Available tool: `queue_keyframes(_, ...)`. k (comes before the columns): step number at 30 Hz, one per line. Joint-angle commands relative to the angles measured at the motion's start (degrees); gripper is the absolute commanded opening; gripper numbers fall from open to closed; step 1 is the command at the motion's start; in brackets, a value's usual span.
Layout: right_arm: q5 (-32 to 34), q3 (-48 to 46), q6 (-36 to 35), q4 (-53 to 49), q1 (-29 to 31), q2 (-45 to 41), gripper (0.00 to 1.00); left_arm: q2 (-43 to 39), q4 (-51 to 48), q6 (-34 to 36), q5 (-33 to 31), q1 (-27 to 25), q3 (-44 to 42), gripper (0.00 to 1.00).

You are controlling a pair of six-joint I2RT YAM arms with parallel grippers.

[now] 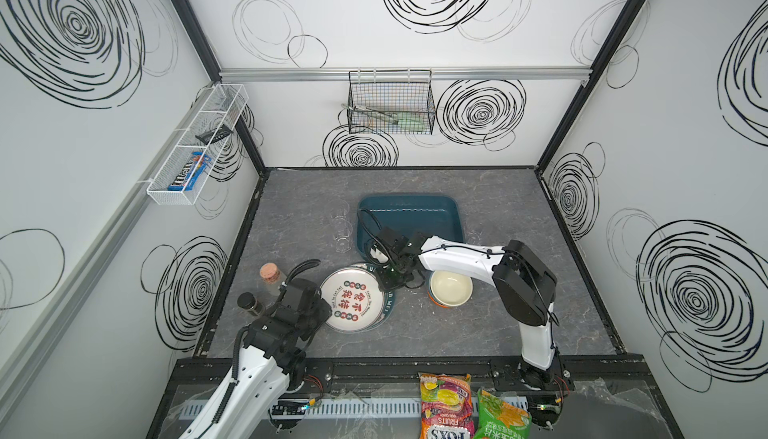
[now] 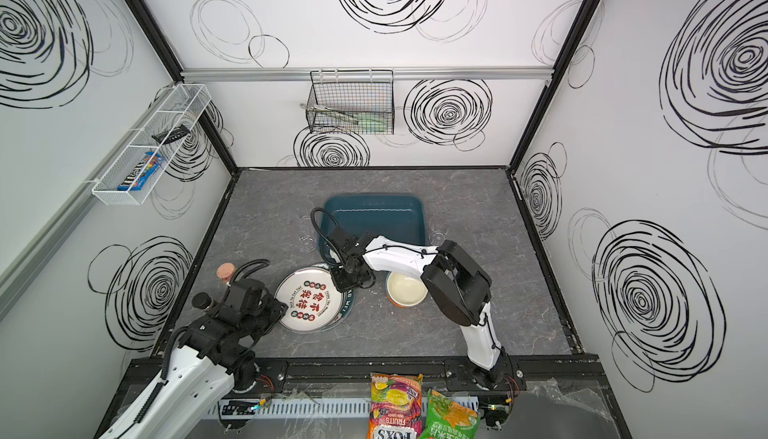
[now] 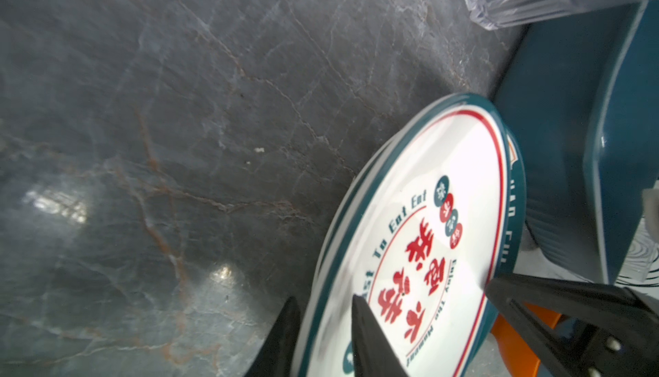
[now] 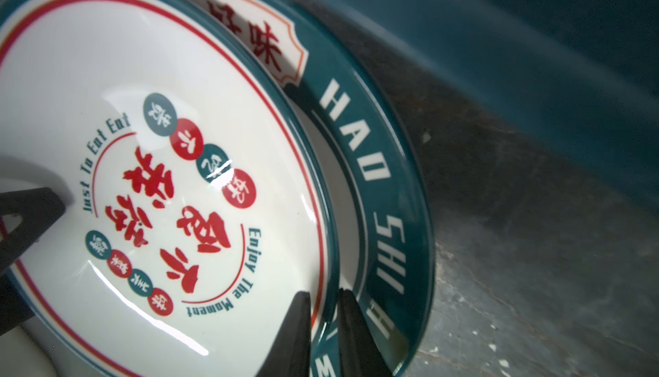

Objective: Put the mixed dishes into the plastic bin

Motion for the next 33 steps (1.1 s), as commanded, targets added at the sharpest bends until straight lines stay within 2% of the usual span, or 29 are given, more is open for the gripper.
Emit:
queue_keyframes(1, -0.92, 0.41, -0.12, 0.44, 0.76, 0.25, 0.19, -0.68, 0.54, -0.09, -0.85, -0.33, 3.09, 0.25)
queue_keyframes(7, -0.34, 0.26, 0.04, 0.40, 0.77, -0.53, 0.22, -2.24, 0.64, -0.21, -1.20, -0.24, 3.92, 0.14)
queue_keyframes(11, -0.24, 0.05, 0.16, 0.72, 0.62, -2.20, 0.27, -3.52, 0.90, -0.06, -1.29, -0.24, 4.82, 0.08)
queue_keyframes(20, -1.28, -1.93, 0.59, 2.54, -1.52, -10.57, 0.34, -4.09, 0.46, 2.27, -2.43, -0.22, 10.93, 0.04)
queue_keyframes(23, -2.89, -3.52, 0.94, 3.57, -3.11, -14.49, 0.37, -3.80, 0.20, 2.78, -1.87, -0.18, 13.15, 0.00)
queue_keyframes(26, -4.98, -5.58, 1.53, 4.97, -5.32, -18.83, 0.40, -4.01, 0.01, 2.98, -1.42, -0.14, 14.94, 0.00)
queue_keyframes(33, -14.43, -13.04, 3.72, 10.51, -13.62, -27.88, 0.47, -4.50, 5.57, 2.40, 1.47, -0.24, 15.78, 0.00)
